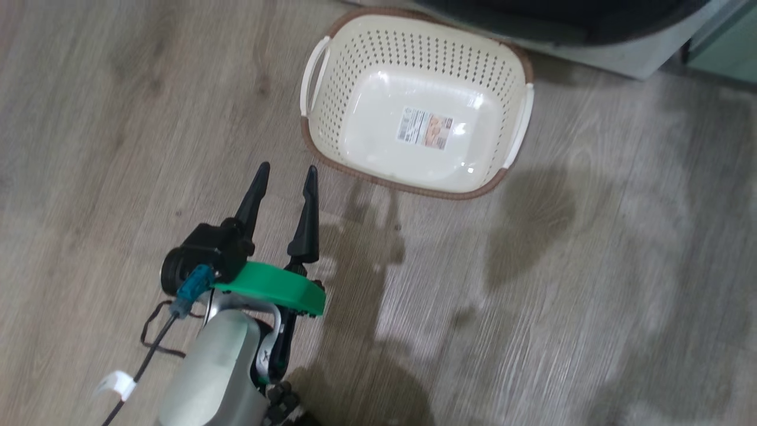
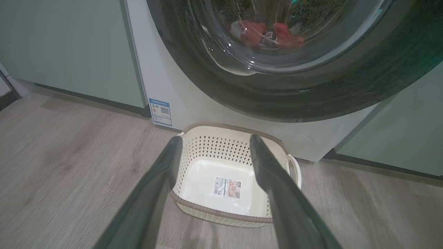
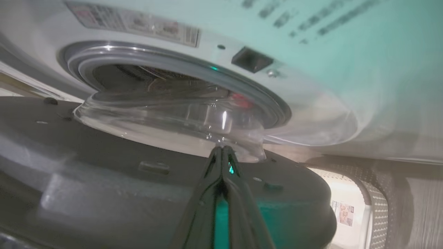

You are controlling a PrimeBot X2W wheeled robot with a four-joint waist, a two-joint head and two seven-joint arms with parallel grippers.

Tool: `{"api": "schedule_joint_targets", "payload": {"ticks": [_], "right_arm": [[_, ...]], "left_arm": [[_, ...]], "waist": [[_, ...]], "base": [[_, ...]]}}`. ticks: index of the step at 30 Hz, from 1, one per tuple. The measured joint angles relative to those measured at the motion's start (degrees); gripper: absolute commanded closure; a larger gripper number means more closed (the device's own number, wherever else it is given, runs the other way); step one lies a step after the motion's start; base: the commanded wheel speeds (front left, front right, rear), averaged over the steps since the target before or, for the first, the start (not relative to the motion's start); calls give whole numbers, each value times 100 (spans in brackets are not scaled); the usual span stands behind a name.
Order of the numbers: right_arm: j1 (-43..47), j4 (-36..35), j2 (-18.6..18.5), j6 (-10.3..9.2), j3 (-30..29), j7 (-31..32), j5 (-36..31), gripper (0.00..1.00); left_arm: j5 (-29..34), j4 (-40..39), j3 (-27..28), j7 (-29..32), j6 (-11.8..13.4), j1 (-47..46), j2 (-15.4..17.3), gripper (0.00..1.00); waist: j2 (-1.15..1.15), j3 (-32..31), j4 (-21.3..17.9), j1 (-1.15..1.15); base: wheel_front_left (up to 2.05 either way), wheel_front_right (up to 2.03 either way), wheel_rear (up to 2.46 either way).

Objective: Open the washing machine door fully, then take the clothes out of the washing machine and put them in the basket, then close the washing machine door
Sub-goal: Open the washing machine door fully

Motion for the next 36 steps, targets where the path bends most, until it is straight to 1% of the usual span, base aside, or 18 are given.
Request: {"api": "schedule_joint_targets", "payload": {"ticks": [4, 5, 11, 12, 17, 20, 28, 31, 36], "right_arm": [[263, -126, 49, 0, 116, 124, 3, 100], [355, -178, 86, 0, 157, 157, 23, 100], [1010, -520, 366, 1, 471, 374, 68, 100], [1117, -553, 407, 1, 520, 379, 94, 100], [1649, -679, 545, 1, 661, 524, 154, 100], [1942, -764, 690, 1, 730, 543, 194, 100], [2558, -869, 1145, 1, 890, 541, 243, 100], [2730, -860, 1281, 1, 937, 531, 243, 100], [2944, -843, 1493, 1, 991, 487, 230, 100]], "left_arm": [[32, 64, 23, 0, -20, 43, 0, 0], [53, 76, 41, 0, -54, 61, 0, 0], [136, 162, 200, 0, -62, 353, 3, 0], [168, 188, 220, 0, -103, 406, 3, 0], [279, 257, 386, 0, -143, 688, 8, 0], [350, 283, 454, 0, -159, 834, 9, 0], [567, 356, 705, 0, -298, 1182, 16, 0], [646, 403, 764, 0, -353, 1258, 22, 0], [708, 430, 859, 0, -363, 1335, 25, 0]], "waist": [[0, -154, -23, 0], [0, -211, -27, 0], [0, -618, -32, 0], [0, -696, -31, 0], [0, -1104, 2, 0], [0, -1339, 51, 0], [0, -1891, 274, 0], [0, -2040, 415, 0], [0, -2247, 682, 0]], "base": [[0, 0, 0], [0, 0, 0], [0, 0, 0], [0, 0, 0], [0, 0, 0], [0, 0, 0], [0, 0, 0], [0, 0, 0], [0, 0, 0]]}}
